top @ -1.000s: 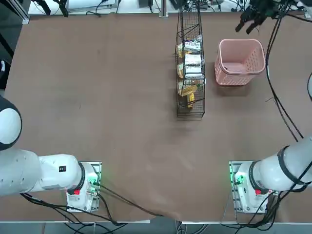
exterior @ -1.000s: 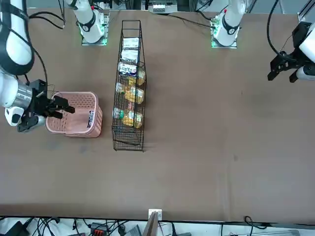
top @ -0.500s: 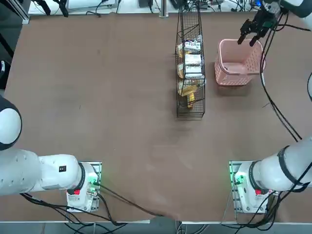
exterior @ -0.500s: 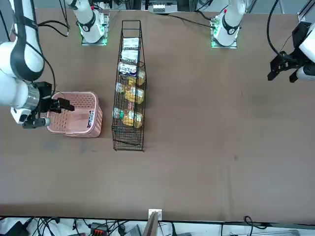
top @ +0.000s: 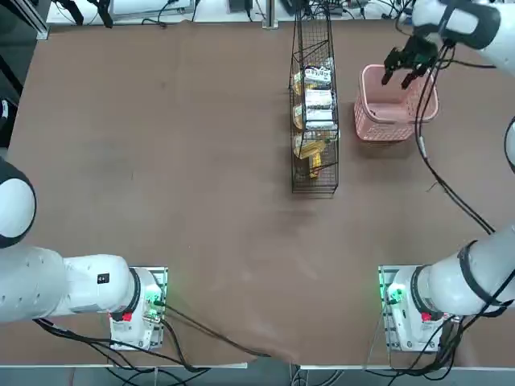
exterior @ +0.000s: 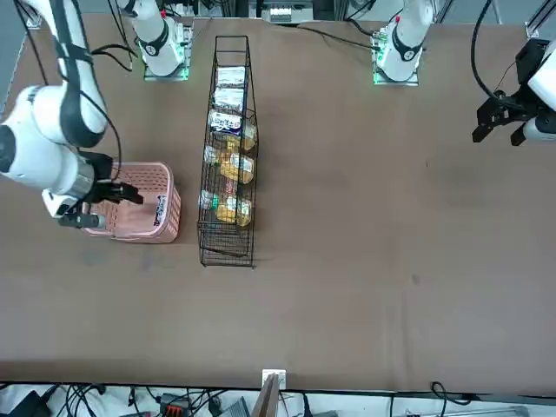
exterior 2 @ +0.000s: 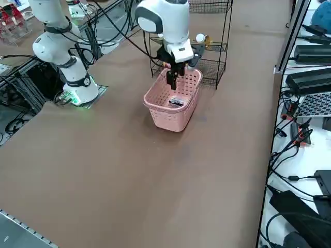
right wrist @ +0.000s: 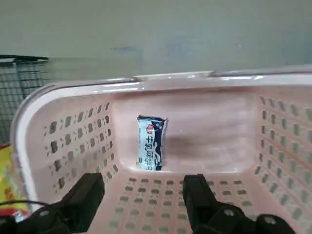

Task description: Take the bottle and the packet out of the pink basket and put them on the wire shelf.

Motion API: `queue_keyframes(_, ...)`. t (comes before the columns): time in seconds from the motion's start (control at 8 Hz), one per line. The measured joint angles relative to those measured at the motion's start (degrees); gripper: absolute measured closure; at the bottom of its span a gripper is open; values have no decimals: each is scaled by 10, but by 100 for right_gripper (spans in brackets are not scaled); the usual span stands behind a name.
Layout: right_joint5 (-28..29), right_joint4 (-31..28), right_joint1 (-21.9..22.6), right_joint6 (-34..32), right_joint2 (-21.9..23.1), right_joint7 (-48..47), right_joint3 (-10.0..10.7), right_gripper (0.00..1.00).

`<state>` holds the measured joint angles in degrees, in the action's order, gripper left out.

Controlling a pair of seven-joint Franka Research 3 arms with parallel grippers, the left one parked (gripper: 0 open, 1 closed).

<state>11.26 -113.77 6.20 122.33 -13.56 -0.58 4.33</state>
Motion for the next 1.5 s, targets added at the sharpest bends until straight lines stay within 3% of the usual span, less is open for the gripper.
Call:
queue_keyframes(0.38,-16,-56,2,84,-2,-41,-29,2)
queue_keyframes(0.62,-27,-87,2,123,-2,-41,-33,2)
queue_keyframes(1.5,-73,-101,2,132,-15,-24,-36,6)
